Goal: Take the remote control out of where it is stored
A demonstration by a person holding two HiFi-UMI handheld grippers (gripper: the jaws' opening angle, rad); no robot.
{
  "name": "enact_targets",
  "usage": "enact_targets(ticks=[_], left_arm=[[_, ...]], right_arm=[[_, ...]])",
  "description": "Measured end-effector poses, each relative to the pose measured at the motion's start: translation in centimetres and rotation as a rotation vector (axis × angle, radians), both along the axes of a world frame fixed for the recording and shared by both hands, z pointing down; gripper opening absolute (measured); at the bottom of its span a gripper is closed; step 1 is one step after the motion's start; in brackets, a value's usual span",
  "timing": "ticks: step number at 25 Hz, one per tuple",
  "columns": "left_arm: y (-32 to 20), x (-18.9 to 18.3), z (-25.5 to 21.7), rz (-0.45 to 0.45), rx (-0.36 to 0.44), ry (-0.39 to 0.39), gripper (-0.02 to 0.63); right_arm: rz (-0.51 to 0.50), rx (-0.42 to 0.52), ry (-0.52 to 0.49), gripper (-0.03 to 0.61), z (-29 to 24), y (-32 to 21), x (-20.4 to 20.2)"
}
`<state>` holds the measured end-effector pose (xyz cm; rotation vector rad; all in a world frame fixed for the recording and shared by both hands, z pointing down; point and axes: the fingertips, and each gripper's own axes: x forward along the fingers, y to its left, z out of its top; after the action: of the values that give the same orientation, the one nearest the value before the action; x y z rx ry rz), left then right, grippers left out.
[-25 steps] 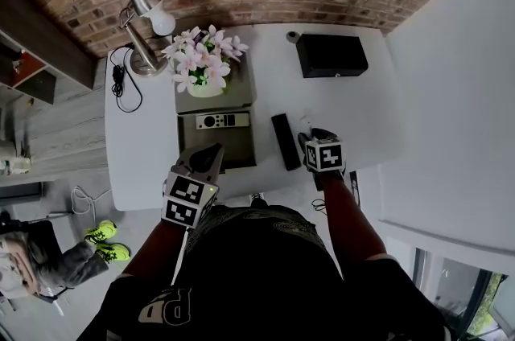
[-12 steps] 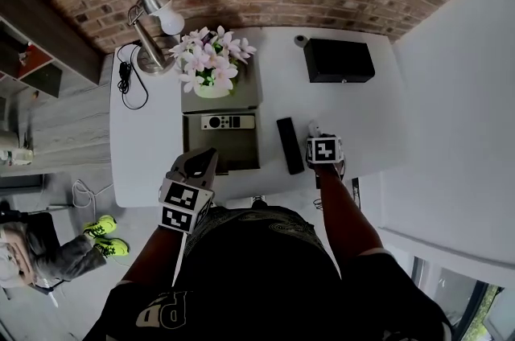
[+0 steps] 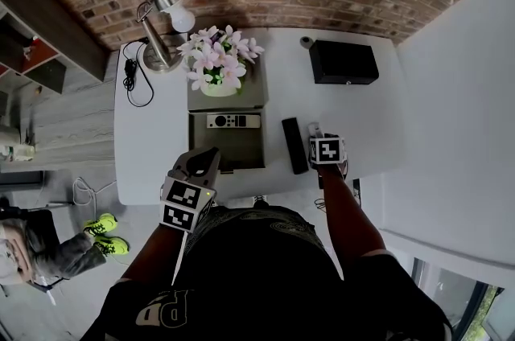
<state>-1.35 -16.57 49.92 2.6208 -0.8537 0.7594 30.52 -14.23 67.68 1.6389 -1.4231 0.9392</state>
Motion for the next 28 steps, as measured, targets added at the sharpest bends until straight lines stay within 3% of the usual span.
enact_targets(ticks=[6,12,16,17,23,28], left_arm=[[0.0,-0.4,-0.3,0.009,0.004,0.002,0.006],[0.0,-0.7,-1.1,0.016,0.007,0.027,0.007],[-0.2,-1.4,-2.0,0.009,0.019,0.051,0.006],[-0.2,-1.6,-2.3,0.006,0.024,0.059,0.007],[-0.7,-3.2,-3.6,-0.037,0.029,0.132,0.007],[-0.8,-4.7,-4.3,-0.068,0.043,0.141,0.006]], right_arm=[[0.011,0.095,-0.043,0.19,-2.2,-0.2,-0.9],[-0.035,0.398,-0.387,0.186,-8.9,-2.3,-7.5],[-0.129,0.539,-0.529,0.039,-14.4,-3.0,-13.1],[-0.157,0.559,-0.544,0.008,-15.5,-3.0,-14.4],[-0.325,0.63,-0.577,0.006,-20.2,-3.4,-21.6],[-0.548,0.619,-0.507,0.006,-21.2,-2.9,-27.7]])
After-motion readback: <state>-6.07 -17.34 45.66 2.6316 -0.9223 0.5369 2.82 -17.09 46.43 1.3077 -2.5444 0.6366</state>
